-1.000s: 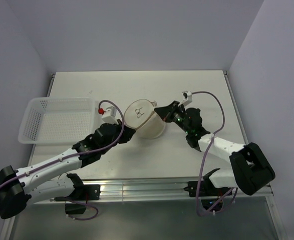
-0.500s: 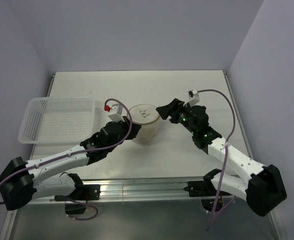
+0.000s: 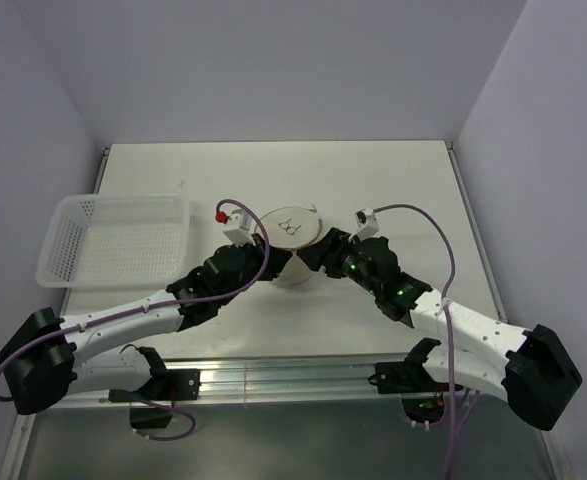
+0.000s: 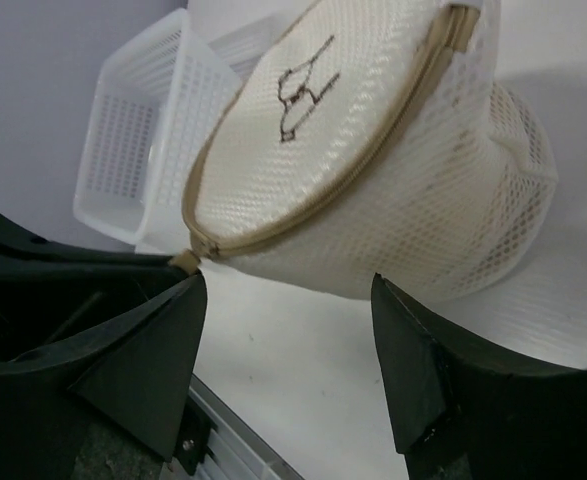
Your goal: Place the bra in the laundry bag and zip it closed
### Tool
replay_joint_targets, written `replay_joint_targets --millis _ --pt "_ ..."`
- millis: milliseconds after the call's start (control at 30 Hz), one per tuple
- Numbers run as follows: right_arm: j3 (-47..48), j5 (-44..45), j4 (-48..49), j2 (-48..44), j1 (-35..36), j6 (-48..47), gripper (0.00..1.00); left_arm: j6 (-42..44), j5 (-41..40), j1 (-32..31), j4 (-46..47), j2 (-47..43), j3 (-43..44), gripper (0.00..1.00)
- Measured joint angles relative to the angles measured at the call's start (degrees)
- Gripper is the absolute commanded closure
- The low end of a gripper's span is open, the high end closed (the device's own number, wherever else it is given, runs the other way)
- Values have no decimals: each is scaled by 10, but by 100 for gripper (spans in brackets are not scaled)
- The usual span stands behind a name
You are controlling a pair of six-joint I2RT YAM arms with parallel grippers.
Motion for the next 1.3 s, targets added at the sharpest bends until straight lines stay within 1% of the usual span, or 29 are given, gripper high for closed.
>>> replay_joint_targets --millis 167,267,300,367,400,433,533,633,833,967,1000,1033,1067,1100,1133,1167,1200,1300 --pt "14 10 20 26 0 9 37 -2 5 -3 1 -1 -11 100" --pt "20 18 29 48 0 15 45 -1 9 -4 3 -2 -12 100" --pt "22 20 30 55 0 16 63 -1 11 -4 3 -2 -12 100" --pt "28 20 35 66 -1 17 82 0 14 -4 3 -2 -12 100" --pt "30 21 38 70 -2 21 95 1 14 -5 2 -2 -13 100" --pt "32 20 40 71 -3 24 99 1 14 -5 2 -2 -14 100" --pt "37 14 43 72 -7 26 100 2 9 -5 -3 -12 -23 100" --pt "37 -3 45 73 -25 24 100 5 -11 -6 -19 -47 -45 100" --pt "54 -76 47 102 -110 -6 100 16 -80 -7 -103 -153 -71 100" --pt "104 -133 45 149 -134 -36 100 21 -111 -7 -139 -205 -73 100" --pt "121 -149 44 166 -137 -43 96 21 -116 -7 -144 -212 -73 100" --pt "140 -162 44 184 -139 -50 89 23 -117 -7 -144 -216 -74 100" --pt "158 -173 43 201 -140 -56 67 24 -118 -7 -143 -216 -74 100" --pt "175 -179 41 217 -142 -62 56 24 -118 -7 -141 -214 -74 100" --pt "186 -177 40 228 -143 -65 47 26 -118 -7 -139 -210 -74 100" --pt "197 -174 37 238 -147 -71 33 27 -117 -7 -138 -204 -74 100" --pt "204 -167 31 241 -152 -76 28 27 -115 -7 -132 -195 -75 100" --pt "196 -139 16 225 -153 -85 26 26 -100 -7 -103 -153 -75 100"
